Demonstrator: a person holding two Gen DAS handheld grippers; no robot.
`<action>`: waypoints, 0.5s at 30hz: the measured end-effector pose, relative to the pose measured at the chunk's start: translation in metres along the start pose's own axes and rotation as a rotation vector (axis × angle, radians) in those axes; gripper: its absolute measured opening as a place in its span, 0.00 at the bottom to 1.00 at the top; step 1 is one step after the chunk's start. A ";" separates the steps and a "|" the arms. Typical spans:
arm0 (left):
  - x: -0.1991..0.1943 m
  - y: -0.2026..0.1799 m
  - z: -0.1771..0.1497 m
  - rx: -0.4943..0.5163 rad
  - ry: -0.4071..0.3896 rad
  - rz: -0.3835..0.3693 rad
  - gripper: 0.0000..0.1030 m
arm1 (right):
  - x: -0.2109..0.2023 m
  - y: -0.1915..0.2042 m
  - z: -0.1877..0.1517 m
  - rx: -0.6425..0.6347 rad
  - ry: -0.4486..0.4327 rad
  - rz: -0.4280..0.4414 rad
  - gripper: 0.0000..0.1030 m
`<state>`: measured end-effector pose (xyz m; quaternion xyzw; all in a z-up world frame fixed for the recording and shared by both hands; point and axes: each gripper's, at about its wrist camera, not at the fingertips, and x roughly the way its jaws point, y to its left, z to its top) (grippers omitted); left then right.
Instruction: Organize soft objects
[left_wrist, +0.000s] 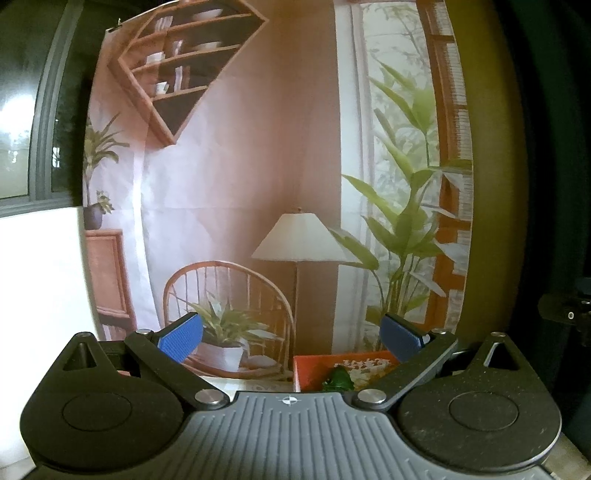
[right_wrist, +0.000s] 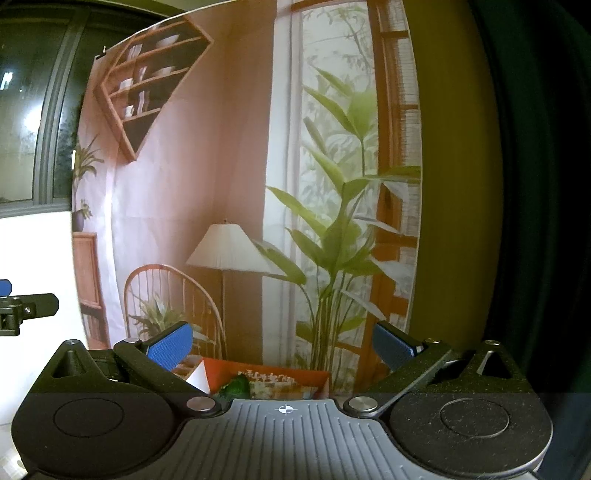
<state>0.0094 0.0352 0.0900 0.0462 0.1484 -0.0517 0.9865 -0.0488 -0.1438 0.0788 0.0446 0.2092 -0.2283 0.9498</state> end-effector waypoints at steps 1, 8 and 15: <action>0.000 0.000 0.000 0.002 -0.001 0.003 1.00 | 0.000 0.000 0.000 0.000 0.000 -0.001 1.00; -0.001 0.000 0.000 0.006 -0.005 0.014 1.00 | 0.000 0.001 -0.001 0.002 0.003 -0.001 1.00; -0.001 0.001 0.001 0.007 -0.008 0.022 1.00 | 0.003 0.002 -0.004 0.003 0.008 -0.003 1.00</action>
